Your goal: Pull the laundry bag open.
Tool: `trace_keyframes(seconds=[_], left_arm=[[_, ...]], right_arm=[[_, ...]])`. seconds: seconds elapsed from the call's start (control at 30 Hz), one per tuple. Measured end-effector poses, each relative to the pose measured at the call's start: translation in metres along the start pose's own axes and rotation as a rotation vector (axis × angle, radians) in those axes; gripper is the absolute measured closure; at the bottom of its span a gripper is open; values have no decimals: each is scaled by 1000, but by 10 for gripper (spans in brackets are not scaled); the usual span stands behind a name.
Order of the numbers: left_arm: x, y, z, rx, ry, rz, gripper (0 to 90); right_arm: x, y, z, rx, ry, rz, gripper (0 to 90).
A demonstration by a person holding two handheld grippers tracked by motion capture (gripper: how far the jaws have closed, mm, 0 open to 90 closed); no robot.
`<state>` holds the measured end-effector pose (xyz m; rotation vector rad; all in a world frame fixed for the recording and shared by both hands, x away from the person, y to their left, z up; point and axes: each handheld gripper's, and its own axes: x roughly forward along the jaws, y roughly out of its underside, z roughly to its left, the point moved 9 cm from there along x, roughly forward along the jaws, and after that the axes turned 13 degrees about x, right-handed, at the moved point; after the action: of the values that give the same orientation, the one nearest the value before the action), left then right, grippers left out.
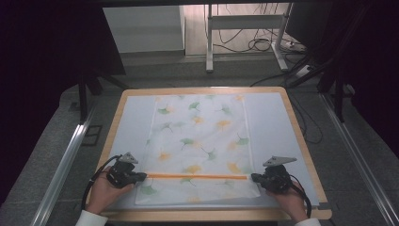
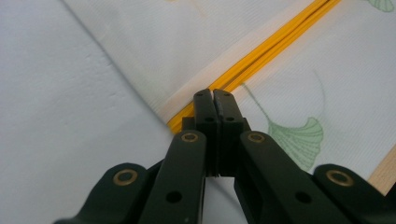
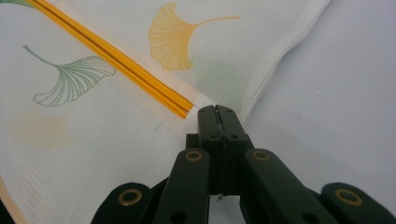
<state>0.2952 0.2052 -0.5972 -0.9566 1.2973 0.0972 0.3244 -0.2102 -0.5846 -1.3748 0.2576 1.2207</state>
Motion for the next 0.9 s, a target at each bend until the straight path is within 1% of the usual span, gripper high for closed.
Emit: trace_keyframes(seconds=[0.23, 0.33, 0.53, 0.7, 0.77, 0.9], left_arm=[[-5, 8, 7, -16, -17, 2, 900], [-7, 11, 10, -23, -30, 2, 900], [-7, 12, 11, -25, -29, 0, 900], [-7, 12, 11, -34, -24, -9, 900], [-7, 12, 11, -32, -19, -9, 900], [-7, 10, 10, -24, -26, -21, 900]], right_arm=[[0, 0, 0, -2, 0, 0, 898], [0, 0, 0, -2, 0, 0, 898], [0, 0, 0, -3, 0, 0, 898], [0, 0, 0, -2, 1, 0, 898], [0, 0, 0, -2, 1, 0, 898], [0, 0, 0, -3, 3, 0, 897]])
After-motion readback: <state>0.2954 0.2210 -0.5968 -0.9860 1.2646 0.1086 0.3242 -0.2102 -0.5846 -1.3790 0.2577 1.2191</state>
